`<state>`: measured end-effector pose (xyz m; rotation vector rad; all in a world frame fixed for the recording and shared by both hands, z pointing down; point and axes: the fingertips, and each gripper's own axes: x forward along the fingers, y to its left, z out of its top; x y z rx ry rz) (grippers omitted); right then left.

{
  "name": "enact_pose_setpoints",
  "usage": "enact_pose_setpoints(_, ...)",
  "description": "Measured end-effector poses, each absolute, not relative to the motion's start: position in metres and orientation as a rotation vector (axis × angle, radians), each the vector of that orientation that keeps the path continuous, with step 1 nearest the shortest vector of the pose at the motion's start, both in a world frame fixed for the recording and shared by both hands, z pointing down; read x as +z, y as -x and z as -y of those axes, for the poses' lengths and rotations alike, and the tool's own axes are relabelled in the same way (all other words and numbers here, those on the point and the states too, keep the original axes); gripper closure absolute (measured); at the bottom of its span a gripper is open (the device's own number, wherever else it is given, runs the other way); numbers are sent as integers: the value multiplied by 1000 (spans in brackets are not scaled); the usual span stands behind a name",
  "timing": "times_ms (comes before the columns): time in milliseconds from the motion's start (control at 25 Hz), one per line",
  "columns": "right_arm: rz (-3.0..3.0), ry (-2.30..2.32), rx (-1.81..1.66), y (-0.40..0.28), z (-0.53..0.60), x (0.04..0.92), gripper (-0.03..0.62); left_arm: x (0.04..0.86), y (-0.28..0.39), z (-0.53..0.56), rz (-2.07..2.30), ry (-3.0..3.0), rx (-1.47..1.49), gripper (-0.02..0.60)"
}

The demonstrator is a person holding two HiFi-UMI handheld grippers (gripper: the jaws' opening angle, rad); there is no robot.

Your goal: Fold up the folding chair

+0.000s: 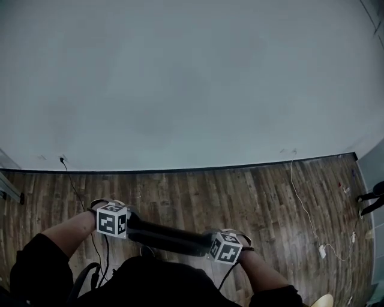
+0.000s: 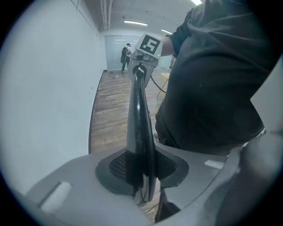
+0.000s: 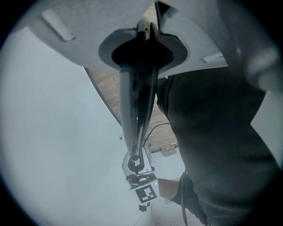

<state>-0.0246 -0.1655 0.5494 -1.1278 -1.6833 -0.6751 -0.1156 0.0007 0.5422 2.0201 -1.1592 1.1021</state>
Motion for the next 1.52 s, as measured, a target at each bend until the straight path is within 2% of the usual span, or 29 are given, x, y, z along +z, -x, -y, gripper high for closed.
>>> enact_pose_setpoints(920,1541,1488,-913,270,139,550,536,531,292,-48,1443,-1653,973,485)
enact_pose_setpoints(1520,1517,1447,-925,375,113,548,536,537,400,-75,1428,-1707,961,485)
